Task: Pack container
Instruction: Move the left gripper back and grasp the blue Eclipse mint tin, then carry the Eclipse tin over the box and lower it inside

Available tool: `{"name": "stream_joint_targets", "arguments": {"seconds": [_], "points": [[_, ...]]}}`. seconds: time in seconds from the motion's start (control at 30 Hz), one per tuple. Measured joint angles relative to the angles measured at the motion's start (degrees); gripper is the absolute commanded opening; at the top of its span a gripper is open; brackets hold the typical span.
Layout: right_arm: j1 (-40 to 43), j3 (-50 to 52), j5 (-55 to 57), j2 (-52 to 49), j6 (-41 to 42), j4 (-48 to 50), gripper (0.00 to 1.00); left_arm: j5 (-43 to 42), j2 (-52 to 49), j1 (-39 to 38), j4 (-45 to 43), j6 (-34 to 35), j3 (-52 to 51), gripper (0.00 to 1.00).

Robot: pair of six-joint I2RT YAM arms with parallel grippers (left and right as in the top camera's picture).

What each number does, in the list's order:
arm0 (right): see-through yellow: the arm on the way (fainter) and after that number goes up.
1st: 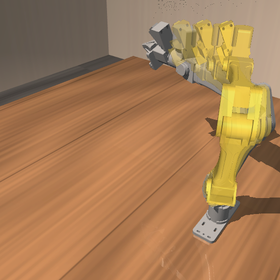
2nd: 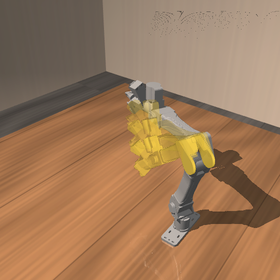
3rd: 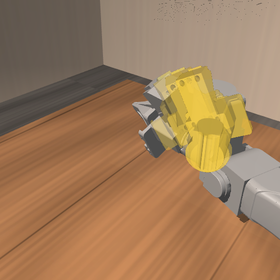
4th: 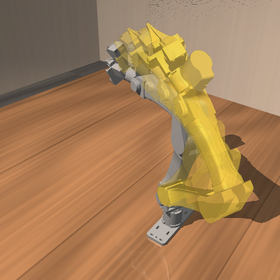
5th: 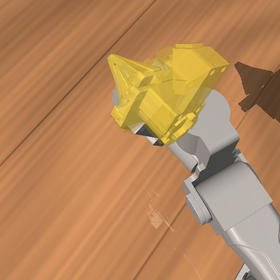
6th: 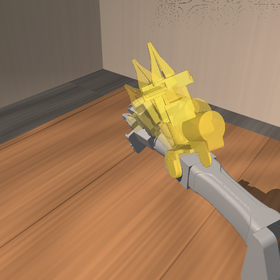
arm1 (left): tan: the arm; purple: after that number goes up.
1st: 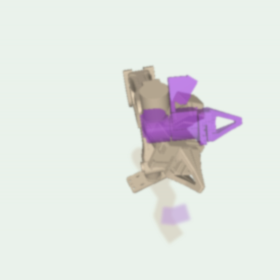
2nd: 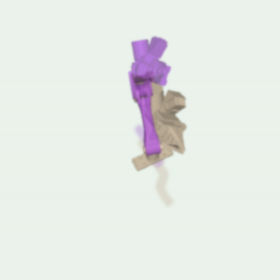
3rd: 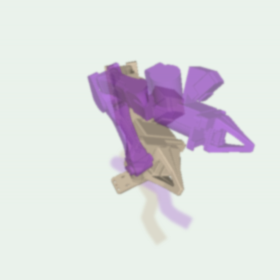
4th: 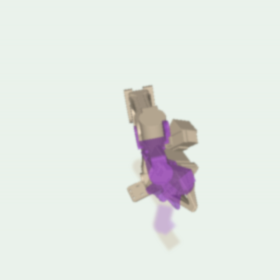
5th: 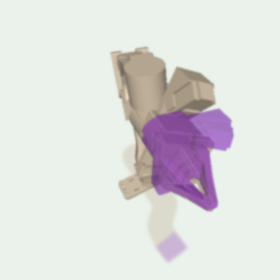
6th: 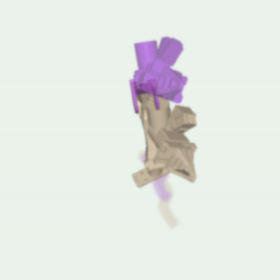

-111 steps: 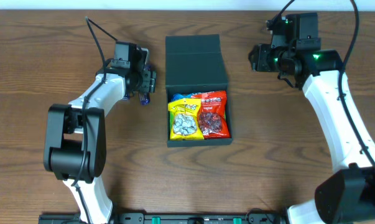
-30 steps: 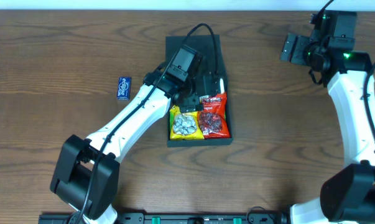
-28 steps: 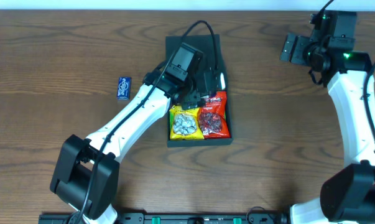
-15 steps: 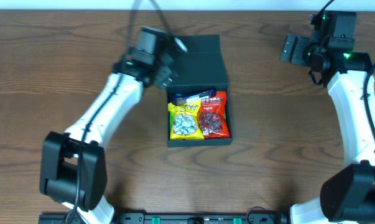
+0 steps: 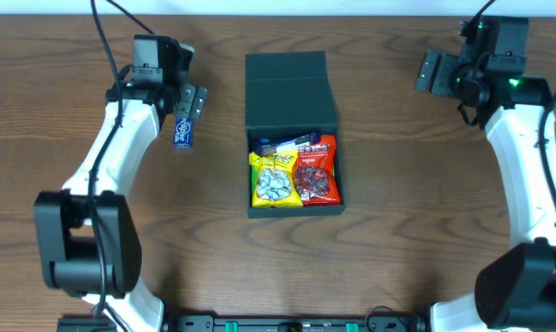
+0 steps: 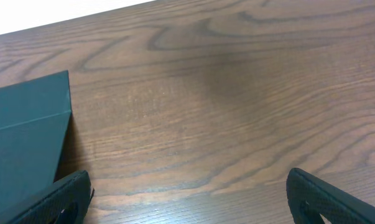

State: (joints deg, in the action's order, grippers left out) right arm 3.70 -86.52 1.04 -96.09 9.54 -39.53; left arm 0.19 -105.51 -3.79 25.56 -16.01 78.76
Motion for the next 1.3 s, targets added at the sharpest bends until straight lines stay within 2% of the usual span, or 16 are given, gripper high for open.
{"name": "stream_joint_targets", "arguments": {"seconds": [0.13,0.17,0.2,0.47,0.93,1.1,1.23,1.3], "points": [[0.0,0.0,0.0,0.0,0.0,-0.1,0.99,-0.9,-3.9,-0.1,1.0,4.5,-0.5,1.0],[0.0,0.0,0.0,0.0,0.0,-0.1,0.99,-1.2,-4.5,-0.1,1.3,5.7,-0.6,0.94],[0.0,0.0,0.0,0.0,0.0,-0.1,0.99,-1.3,-5.0,-0.1,1.6,7.3,-0.6,0.93],[0.0,0.0,0.0,0.0,0.0,-0.3,0.99,-2.2,-8.1,-0.1,4.2,16.0,-0.6,0.91],[0.0,0.0,0.0,0.0,0.0,-0.3,0.99,-2.8,-12.6,-0.1,4.1,19.2,-0.6,0.73],[0.0,0.0,0.0,0.0,0.0,-0.3,0.99,-2.5,-12.6,-0.1,3.8,19.3,-0.6,0.55],[0.0,0.0,0.0,0.0,0.0,-0.3,0.99,-2.6,-12.7,-0.1,3.7,19.2,-0.5,0.21],[0.0,0.0,0.0,0.0,0.0,-0.3,0.99,-2.6,-12.7,-0.1,3.7,18.9,-0.4,0.15]]}}
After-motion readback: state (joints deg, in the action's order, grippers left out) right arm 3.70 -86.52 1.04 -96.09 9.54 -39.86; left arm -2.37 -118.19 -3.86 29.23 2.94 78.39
